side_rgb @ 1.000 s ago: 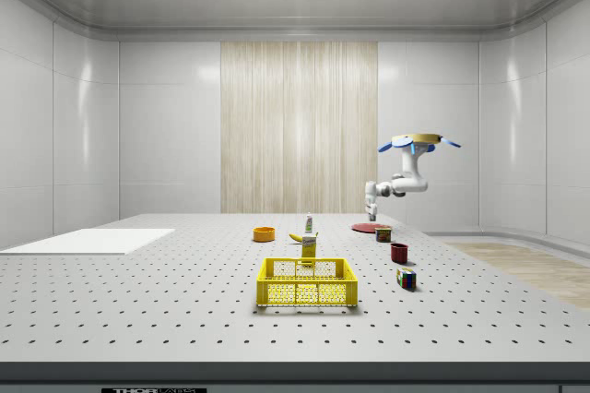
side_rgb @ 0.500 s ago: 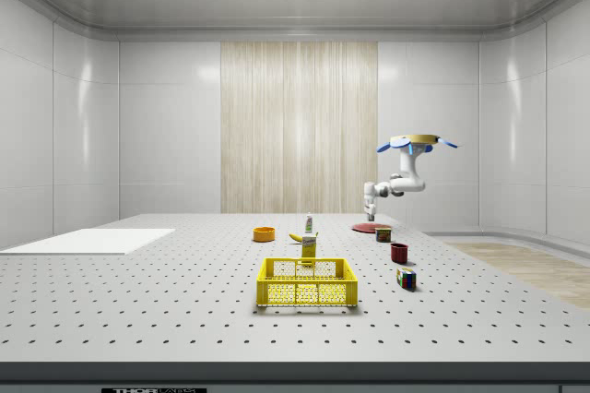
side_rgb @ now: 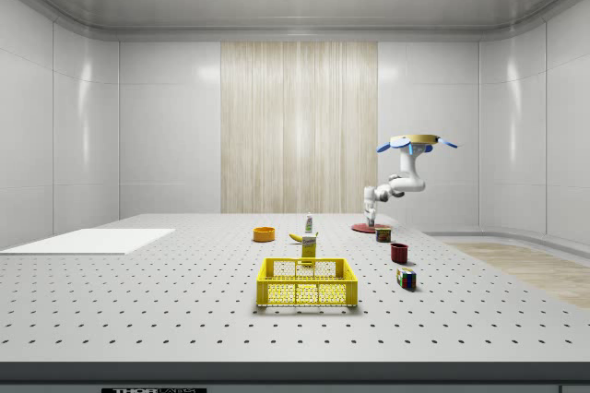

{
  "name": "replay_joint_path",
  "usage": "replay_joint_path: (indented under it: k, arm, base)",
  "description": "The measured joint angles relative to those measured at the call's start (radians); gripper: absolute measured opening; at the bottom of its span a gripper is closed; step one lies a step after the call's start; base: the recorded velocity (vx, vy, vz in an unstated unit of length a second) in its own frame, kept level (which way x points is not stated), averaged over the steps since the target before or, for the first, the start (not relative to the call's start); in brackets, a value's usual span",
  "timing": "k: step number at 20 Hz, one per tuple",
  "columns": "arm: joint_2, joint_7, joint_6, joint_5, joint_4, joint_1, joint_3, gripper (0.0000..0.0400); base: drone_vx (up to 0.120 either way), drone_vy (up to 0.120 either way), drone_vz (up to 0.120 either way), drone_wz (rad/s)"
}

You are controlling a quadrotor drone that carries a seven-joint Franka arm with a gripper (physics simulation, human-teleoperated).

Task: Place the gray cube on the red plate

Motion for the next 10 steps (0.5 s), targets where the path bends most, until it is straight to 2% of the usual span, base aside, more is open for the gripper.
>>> replay_joint_path:
  k: [4, 10]
  arm:
    - [0.003, -0.001, -0.003, -0.002, 0.0, 0.001, -0.001, 0.0367]
    - [0.006, -0.002, -0.031, 0.058, -0.019, 0.015, 0.065, 0.0393]
  base:
    - [0.0, 0.0, 0.0, 0.0]
    - [0.0, 0.0, 0.0, 0.0]
